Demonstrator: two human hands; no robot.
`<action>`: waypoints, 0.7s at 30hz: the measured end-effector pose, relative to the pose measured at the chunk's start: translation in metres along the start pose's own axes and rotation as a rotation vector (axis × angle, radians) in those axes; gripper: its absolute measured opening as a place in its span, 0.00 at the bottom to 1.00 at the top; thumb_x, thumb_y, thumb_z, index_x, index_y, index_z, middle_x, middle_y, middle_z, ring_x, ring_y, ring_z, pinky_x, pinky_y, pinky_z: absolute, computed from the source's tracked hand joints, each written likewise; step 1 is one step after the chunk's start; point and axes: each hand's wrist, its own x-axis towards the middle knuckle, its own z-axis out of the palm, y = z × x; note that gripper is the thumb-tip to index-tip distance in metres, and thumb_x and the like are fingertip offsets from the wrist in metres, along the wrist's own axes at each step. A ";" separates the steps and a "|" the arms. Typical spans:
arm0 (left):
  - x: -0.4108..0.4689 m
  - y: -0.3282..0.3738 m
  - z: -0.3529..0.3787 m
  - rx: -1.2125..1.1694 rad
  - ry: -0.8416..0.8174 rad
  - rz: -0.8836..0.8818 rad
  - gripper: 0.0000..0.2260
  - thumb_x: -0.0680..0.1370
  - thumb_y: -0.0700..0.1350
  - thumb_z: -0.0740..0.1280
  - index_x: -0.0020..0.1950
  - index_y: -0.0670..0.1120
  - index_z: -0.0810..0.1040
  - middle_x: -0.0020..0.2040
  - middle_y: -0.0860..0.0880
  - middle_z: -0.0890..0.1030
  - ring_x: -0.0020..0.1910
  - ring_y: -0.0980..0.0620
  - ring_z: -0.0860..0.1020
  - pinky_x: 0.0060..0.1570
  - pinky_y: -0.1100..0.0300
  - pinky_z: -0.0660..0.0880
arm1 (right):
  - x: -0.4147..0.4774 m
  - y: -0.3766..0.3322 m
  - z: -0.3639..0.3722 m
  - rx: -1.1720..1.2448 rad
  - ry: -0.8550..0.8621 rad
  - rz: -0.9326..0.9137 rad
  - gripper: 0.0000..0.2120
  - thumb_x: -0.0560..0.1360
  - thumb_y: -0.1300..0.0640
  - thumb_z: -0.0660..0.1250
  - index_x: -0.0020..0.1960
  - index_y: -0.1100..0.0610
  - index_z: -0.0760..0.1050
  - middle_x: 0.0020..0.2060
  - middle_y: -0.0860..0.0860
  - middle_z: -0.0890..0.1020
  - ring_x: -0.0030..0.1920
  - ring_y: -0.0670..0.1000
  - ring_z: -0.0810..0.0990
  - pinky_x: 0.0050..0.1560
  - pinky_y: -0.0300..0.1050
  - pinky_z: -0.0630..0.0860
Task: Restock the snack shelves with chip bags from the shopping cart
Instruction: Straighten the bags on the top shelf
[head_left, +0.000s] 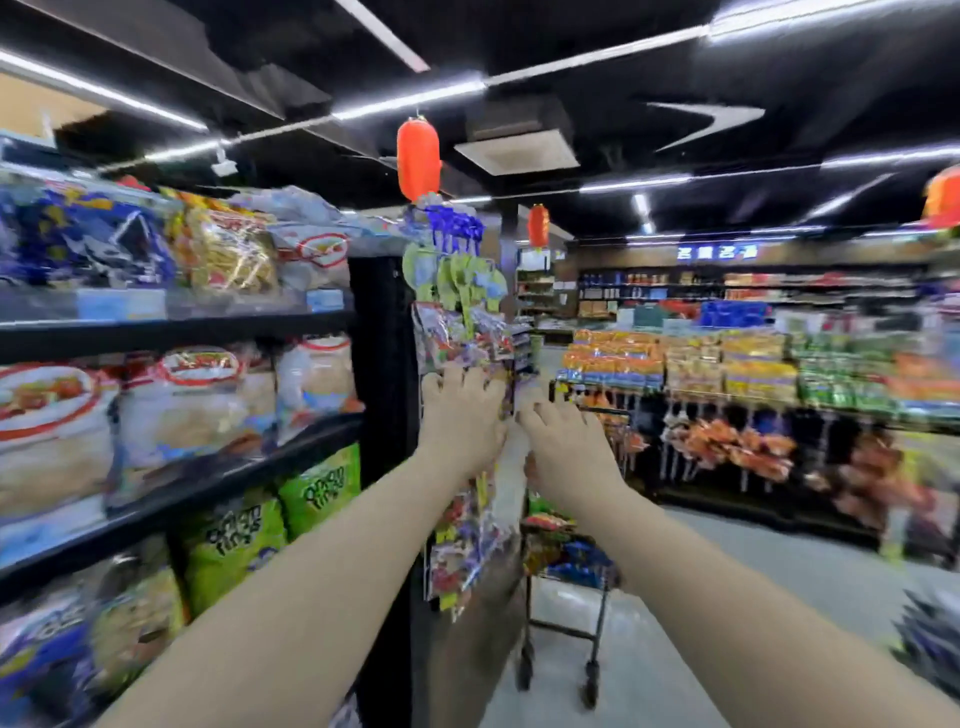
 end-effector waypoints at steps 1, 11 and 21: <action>0.008 0.027 0.016 -0.039 -0.016 0.017 0.16 0.79 0.51 0.60 0.64 0.48 0.71 0.62 0.46 0.73 0.62 0.42 0.69 0.61 0.46 0.64 | -0.009 0.023 0.017 -0.013 -0.054 0.029 0.25 0.76 0.52 0.65 0.70 0.55 0.62 0.64 0.54 0.70 0.64 0.58 0.68 0.61 0.53 0.67; 0.033 0.211 0.173 -0.259 -0.238 0.193 0.13 0.73 0.49 0.64 0.56 0.48 0.75 0.56 0.46 0.76 0.56 0.41 0.72 0.54 0.47 0.67 | -0.073 0.164 0.166 0.023 -0.260 0.306 0.16 0.67 0.57 0.72 0.53 0.56 0.74 0.47 0.56 0.78 0.50 0.61 0.77 0.47 0.54 0.73; 0.086 0.282 0.337 -0.356 -0.324 0.368 0.13 0.77 0.50 0.59 0.60 0.51 0.74 0.57 0.49 0.74 0.59 0.44 0.69 0.59 0.47 0.64 | -0.064 0.234 0.323 0.040 -0.412 0.527 0.18 0.75 0.52 0.63 0.63 0.52 0.67 0.58 0.50 0.73 0.60 0.56 0.71 0.53 0.50 0.66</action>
